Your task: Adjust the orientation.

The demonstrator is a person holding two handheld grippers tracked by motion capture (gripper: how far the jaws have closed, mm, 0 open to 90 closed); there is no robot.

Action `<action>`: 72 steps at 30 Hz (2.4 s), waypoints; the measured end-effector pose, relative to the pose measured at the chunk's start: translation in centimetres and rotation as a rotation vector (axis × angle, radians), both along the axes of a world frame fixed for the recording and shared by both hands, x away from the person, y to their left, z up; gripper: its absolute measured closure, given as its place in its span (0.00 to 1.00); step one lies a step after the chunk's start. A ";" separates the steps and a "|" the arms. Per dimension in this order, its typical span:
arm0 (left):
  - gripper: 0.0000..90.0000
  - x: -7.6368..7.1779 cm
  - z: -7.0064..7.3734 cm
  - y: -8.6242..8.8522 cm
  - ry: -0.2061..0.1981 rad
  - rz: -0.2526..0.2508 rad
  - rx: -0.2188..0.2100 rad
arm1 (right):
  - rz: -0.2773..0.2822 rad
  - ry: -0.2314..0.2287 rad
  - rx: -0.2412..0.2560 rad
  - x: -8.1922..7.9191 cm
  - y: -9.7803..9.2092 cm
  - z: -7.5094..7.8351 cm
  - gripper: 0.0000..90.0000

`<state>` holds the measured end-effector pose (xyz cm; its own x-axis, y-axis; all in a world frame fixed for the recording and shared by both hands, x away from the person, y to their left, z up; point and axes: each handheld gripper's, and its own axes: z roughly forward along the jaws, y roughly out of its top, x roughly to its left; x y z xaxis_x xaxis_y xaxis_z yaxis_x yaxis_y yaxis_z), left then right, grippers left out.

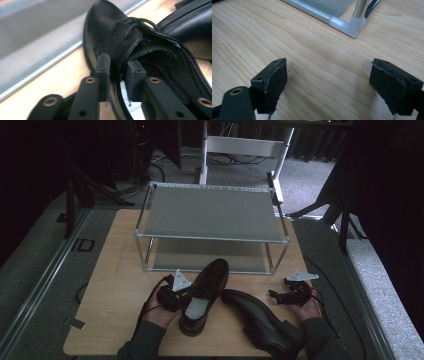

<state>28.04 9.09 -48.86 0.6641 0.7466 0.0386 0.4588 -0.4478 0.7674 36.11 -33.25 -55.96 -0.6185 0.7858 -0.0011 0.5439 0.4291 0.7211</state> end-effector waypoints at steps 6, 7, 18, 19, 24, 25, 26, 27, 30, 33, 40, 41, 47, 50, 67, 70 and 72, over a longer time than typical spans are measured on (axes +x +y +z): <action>0.90 -0.1 0.2 0.9 -0.032 0.063 -0.025 | -0.001 0.000 0.000 0.0 0.0 0.0 0.16; 0.90 -0.2 0.3 1.2 -0.032 0.073 -0.027 | -0.001 0.000 0.000 0.0 0.0 0.0 0.16; 0.90 -0.9 0.4 4.4 -0.048 0.199 -0.026 | -0.001 0.000 0.000 0.0 0.0 0.0 0.16; 0.90 -1.8 0.3 5.1 -0.057 0.231 -0.009 | 0.000 0.000 0.000 0.0 0.0 0.0 0.16; 0.87 -2.6 -0.3 5.9 -0.048 0.244 -0.003 | -0.001 0.000 0.000 0.0 0.0 0.0 0.16; 0.84 -2.5 -0.3 6.1 -0.030 0.239 -0.018 | -0.001 0.000 0.000 0.0 0.0 0.0 0.16; 0.80 -2.5 -0.3 6.1 -0.030 0.239 -0.018 | -0.001 0.000 0.000 0.0 0.0 0.0 0.16; 0.77 -2.6 -0.3 6.5 -0.023 0.225 -0.039 | -0.001 0.000 0.000 0.0 0.0 0.0 0.16; 0.68 -3.0 -0.1 6.8 -0.026 0.212 -0.050 | -0.001 0.000 0.000 0.0 0.0 0.0 0.16; 0.60 -4.0 0.7 7.6 -0.047 0.205 -0.093 | -0.001 0.000 0.000 0.0 0.0 0.0 0.16; 0.59 -5.1 1.3 9.0 -0.086 0.228 -0.126 | -0.005 -0.001 0.000 0.1 0.0 0.0 0.16; 0.59 -4.9 1.1 9.6 -0.086 0.257 -0.112 | -0.005 -0.001 0.000 0.1 0.0 0.0 0.16; 0.59 -4.0 -1.4 11.2 -0.004 0.301 -0.082 | -0.005 -0.001 -0.001 0.1 0.0 0.0 0.16; 0.59 -3.8 -3.0 11.3 0.039 0.296 -0.068 | -0.007 -0.003 0.001 0.1 0.0 0.0 0.18; 0.62 -3.7 -4.7 10.5 0.096 0.267 -0.042 | 0.010 0.031 0.025 -2.1 -1.3 3.5 0.38; 0.64 -3.8 -4.7 10.4 0.094 0.272 -0.040 | 0.015 0.007 0.027 -3.2 -1.2 4.9 0.37; 0.66 -3.9 -4.7 10.2 0.093 0.274 -0.044 | 0.026 -0.014 0.037 -4.0 -1.0 5.8 0.37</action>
<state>24.10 19.32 -53.57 0.4363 0.8985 -0.0495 0.6277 -0.2645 0.7321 32.07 -34.28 -50.16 -0.6391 0.7689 0.0191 0.5227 0.4160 0.7441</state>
